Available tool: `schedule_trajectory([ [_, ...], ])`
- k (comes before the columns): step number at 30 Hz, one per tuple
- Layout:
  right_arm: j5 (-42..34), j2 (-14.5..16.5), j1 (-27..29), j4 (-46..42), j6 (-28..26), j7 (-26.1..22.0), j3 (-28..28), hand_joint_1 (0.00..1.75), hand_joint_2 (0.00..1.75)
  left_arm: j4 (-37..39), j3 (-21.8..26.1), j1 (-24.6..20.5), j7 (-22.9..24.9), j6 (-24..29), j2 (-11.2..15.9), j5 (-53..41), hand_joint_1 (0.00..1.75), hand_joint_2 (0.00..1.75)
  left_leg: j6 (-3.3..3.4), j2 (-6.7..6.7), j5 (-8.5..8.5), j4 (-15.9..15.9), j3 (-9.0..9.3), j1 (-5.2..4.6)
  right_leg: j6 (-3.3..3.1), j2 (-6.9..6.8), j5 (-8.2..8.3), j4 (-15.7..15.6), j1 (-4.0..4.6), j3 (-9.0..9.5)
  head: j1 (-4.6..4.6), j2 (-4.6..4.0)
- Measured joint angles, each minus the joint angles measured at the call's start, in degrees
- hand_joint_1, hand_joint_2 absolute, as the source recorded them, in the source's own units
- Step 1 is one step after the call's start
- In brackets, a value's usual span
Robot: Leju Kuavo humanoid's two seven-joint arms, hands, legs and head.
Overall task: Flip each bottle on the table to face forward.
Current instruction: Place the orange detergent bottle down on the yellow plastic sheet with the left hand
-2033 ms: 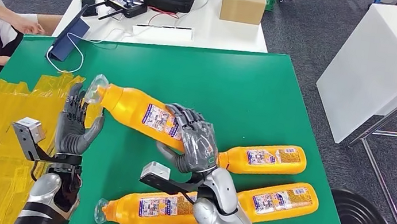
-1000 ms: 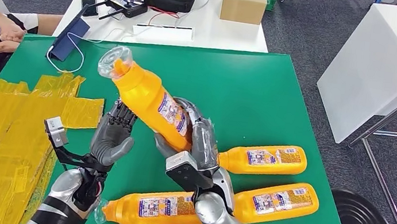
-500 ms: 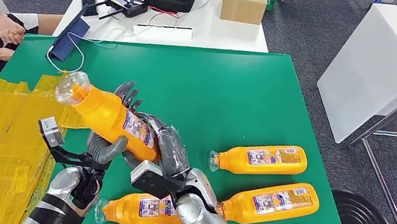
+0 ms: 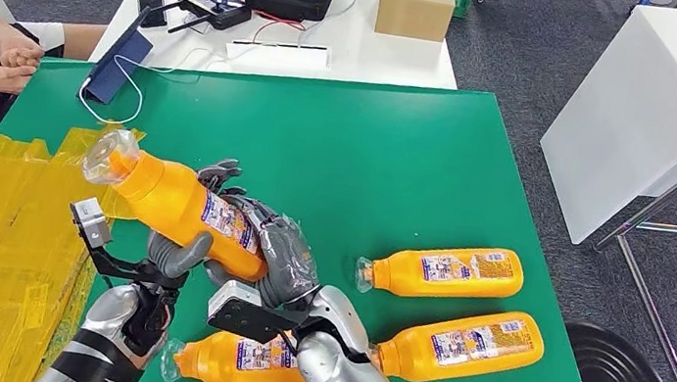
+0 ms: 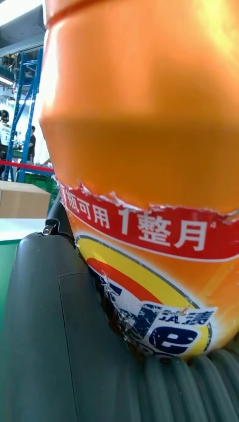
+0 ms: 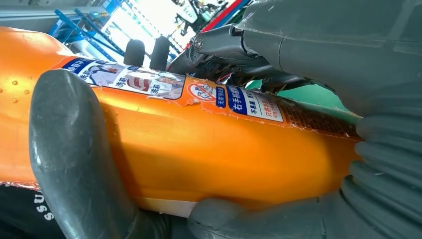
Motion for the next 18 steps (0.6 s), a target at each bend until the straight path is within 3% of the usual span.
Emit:
schedule_trajectory([
  [6, 0.03, -0.22, 0.09, 0.00, -0.40, 0.00, 0.40, 1.75, 1.75, -0.03, 0.19, 0.12, -0.08, 0.79, -0.20, 0.05, 1.75, 1.75, 0.00, 0.00, 0.00, 0.00, 0.00, 0.00, 0.00, 0.00, 0.00, 0.00, 0.00, 0.00, 0.00, 0.00],
  [8, 0.03, -0.29, 0.21, -0.03, -1.04, 0.00, 0.50, 1.61, 1.75, -0.19, 0.50, 0.13, -0.09, 1.64, -0.45, 0.16, 1.75, 1.75, 0.00, 0.00, 0.00, 0.00, 0.00, 0.00, 0.00, 0.00, 0.00, 0.00, 0.00, 0.00, 0.01, 0.01],
  [12, 0.57, -0.77, 0.71, -0.96, -2.73, 0.00, 0.52, 0.06, 1.75, -1.56, 1.30, 0.53, -0.11, 4.60, -1.04, 0.55, 1.75, 1.75, 0.00, 0.00, 0.00, 0.00, 0.00, 0.00, 0.00, 0.00, 0.00, 0.00, 0.00, 0.00, -0.01, 0.01],
  [15, 1.12, -1.28, 1.70, -2.27, -4.11, -0.07, 0.52, 0.00, 1.75, -3.30, 2.11, 0.84, -0.51, 9.13, -1.62, -0.60, 1.75, 1.75, 0.00, -0.01, 0.00, 0.00, -0.02, 0.00, 0.00, -0.01, 0.00, 0.00, 0.00, 0.00, 0.00, 0.01],
  [18, 1.68, -2.23, 4.51, -6.57, -6.67, -1.31, 0.48, 0.00, 1.75, -5.85, 4.64, 1.04, -1.21, 20.73, -2.08, -5.36, 1.75, 1.75, 0.00, 0.05, -0.01, 0.00, -0.03, 0.00, 0.00, 0.05, 0.00, 0.00, 0.00, -0.03, 0.01, 0.00],
])
